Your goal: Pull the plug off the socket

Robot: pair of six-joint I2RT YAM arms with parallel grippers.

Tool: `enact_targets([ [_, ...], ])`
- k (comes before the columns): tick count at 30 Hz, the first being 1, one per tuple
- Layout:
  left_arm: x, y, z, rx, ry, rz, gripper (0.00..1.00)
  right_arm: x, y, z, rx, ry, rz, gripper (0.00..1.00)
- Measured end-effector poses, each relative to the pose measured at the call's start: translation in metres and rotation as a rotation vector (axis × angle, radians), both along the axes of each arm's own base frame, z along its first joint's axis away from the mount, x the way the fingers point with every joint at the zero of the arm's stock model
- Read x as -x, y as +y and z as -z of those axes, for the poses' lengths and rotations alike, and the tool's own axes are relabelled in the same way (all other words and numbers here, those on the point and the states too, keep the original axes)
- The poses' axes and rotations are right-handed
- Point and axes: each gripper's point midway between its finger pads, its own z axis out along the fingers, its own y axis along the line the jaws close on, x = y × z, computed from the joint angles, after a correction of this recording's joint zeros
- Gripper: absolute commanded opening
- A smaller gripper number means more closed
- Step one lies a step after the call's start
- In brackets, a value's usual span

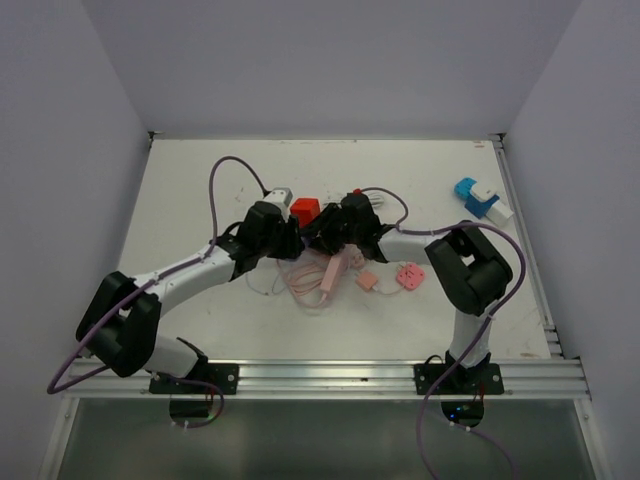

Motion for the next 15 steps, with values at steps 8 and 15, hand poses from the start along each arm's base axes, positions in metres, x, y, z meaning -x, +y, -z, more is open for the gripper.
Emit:
enact_targets([
  [8,0.004,0.003,-0.004,0.014,-0.008,-0.028,0.23,0.001,0.002,-0.001,-0.045,0.021,0.024,0.04],
  [15,0.012,0.011,-0.015,0.037,-0.029,-0.054,0.73,0.007,0.008,-0.012,-0.083,-0.009,-0.007,0.00],
])
